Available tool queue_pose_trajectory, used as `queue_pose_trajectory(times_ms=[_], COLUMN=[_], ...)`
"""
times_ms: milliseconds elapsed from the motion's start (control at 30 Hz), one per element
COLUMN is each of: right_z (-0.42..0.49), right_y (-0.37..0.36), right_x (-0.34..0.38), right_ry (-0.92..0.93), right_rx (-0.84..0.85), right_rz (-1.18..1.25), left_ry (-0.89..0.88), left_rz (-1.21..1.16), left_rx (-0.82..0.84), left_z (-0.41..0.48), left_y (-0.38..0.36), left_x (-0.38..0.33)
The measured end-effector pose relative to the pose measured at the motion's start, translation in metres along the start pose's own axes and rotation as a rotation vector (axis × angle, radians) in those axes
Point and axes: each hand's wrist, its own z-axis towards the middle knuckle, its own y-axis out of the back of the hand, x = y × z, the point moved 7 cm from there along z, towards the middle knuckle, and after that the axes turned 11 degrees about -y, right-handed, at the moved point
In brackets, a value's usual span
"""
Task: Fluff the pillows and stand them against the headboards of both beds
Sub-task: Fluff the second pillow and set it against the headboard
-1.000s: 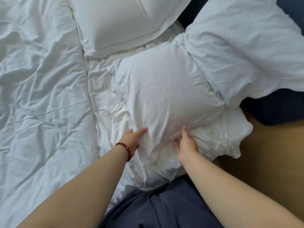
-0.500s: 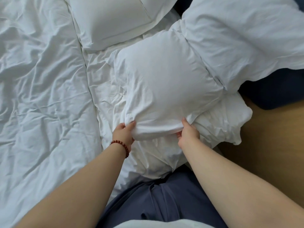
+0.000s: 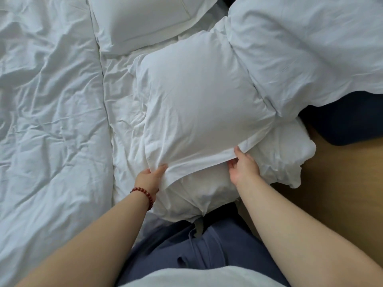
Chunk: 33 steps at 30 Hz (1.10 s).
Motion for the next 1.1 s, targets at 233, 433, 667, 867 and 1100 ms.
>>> queue_pose_trajectory(times_ms=[233, 433, 667, 867, 1100], right_z=[0.018, 0.029, 0.033, 0.043, 0.054], right_y=[-0.004, 0.015, 0.038, 0.014, 0.047], right_x=[0.085, 0.114, 0.127, 0.163, 0.198], right_ry=[-0.105, -0.149, -0.108, -0.189, 0.115], right_rx=[0.192, 0.145, 0.181, 0.239, 0.09], right_rz=[0.01, -0.053, -0.233, -0.14, -0.26], left_ry=[0.185, 0.27, 0.213, 0.203, 0.102], left_rz=[-0.374, -0.597, -0.68, -0.785, -0.808], left_rx=[-0.145, -0.101, 0.014, 0.018, -0.203], left_z=[-0.05, -0.086, -0.075, -0.063, -0.049], left_y=[-0.044, -0.117, -0.207, -0.247, -0.231], left_x=[0.011, 0.027, 0.005, -0.009, 0.004])
